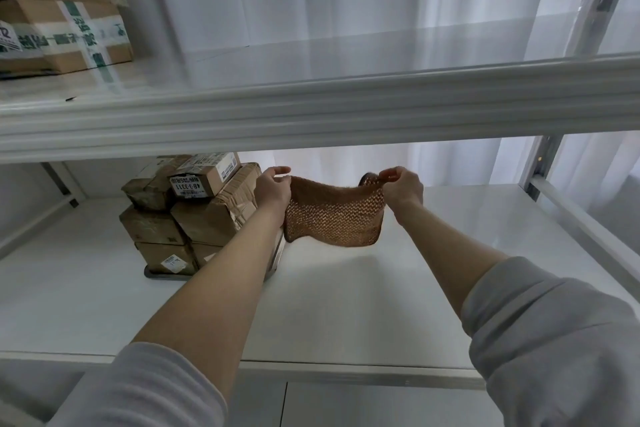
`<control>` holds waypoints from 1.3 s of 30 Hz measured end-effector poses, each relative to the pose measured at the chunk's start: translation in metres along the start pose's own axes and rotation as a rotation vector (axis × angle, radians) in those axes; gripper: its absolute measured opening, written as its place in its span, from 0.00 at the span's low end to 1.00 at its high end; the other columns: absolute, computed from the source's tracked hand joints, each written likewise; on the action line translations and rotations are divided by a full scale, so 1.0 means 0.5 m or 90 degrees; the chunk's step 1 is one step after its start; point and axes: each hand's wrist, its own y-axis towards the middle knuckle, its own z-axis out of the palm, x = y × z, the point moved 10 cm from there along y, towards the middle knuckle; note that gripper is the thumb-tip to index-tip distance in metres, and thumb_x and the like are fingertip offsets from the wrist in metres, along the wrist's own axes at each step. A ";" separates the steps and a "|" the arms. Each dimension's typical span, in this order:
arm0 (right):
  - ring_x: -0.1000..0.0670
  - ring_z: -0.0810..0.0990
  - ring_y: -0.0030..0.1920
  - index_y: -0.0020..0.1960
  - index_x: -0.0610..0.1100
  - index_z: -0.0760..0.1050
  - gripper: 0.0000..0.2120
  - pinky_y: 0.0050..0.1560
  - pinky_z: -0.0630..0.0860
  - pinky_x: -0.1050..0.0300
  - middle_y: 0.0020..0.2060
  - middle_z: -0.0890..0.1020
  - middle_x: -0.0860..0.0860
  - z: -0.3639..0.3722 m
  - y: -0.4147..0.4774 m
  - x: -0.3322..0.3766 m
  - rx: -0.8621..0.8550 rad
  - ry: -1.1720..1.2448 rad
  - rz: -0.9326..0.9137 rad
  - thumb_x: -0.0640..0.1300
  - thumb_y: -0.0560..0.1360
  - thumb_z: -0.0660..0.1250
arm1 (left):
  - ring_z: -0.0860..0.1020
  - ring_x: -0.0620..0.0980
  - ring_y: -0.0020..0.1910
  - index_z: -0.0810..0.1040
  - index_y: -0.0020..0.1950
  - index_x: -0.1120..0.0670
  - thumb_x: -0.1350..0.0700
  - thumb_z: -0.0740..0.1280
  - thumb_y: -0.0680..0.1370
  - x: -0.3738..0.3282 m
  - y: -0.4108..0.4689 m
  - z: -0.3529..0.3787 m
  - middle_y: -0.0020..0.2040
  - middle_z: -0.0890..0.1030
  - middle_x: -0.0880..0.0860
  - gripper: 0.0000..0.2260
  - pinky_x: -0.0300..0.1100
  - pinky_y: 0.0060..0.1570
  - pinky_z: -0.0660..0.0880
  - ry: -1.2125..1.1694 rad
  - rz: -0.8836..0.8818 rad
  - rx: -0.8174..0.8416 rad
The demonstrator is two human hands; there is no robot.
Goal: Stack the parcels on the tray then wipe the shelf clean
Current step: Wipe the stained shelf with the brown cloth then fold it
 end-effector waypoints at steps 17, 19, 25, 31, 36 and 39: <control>0.46 0.77 0.43 0.53 0.40 0.79 0.15 0.33 0.70 0.61 0.44 0.79 0.45 0.101 -0.123 -0.258 0.366 -0.310 0.174 0.44 0.68 0.74 | 0.81 0.55 0.50 0.81 0.52 0.60 0.56 0.75 0.67 0.302 -0.162 0.040 0.50 0.82 0.56 0.15 0.45 0.51 0.80 0.476 -0.219 0.316; 0.47 0.75 0.41 0.52 0.39 0.81 0.13 0.32 0.68 0.60 0.42 0.78 0.45 0.100 -0.122 -0.255 0.343 -0.209 0.181 0.41 0.68 0.74 | 0.80 0.55 0.52 0.77 0.55 0.60 0.55 0.74 0.70 0.300 -0.174 0.033 0.51 0.80 0.56 0.17 0.43 0.44 0.77 0.508 -0.233 0.322; 0.49 0.76 0.41 0.45 0.47 0.81 0.14 0.35 0.73 0.62 0.40 0.79 0.48 0.097 -0.110 -0.219 0.320 -0.171 0.124 0.32 0.72 0.62 | 0.80 0.55 0.55 0.75 0.57 0.60 0.53 0.74 0.69 0.306 -0.179 0.037 0.55 0.80 0.57 0.21 0.45 0.44 0.74 0.429 -0.272 0.324; 0.45 0.78 0.54 0.45 0.50 0.81 0.21 0.58 0.77 0.49 0.52 0.82 0.47 0.077 -0.065 -0.164 0.191 -0.120 0.057 0.32 0.72 0.54 | 0.77 0.56 0.50 0.77 0.46 0.55 0.57 0.65 0.76 0.229 -0.116 0.020 0.47 0.79 0.55 0.03 0.41 0.45 0.69 0.251 -0.131 0.107; 0.43 0.76 0.59 0.70 0.49 0.68 0.26 0.60 0.76 0.48 0.60 0.77 0.46 0.115 -0.075 -0.195 0.260 -0.201 0.098 0.40 0.72 0.64 | 0.77 0.57 0.58 0.76 0.47 0.56 0.56 0.66 0.76 0.261 -0.104 0.044 0.60 0.79 0.57 0.04 0.42 0.54 0.72 0.351 -0.155 0.159; 0.41 0.76 0.59 0.63 0.45 0.70 0.22 0.57 0.75 0.51 0.60 0.76 0.44 0.119 -0.093 -0.255 0.275 -0.339 0.166 0.50 0.71 0.66 | 0.78 0.57 0.57 0.78 0.53 0.59 0.54 0.66 0.75 0.297 -0.125 0.059 0.57 0.80 0.58 0.11 0.42 0.49 0.73 0.488 -0.166 0.207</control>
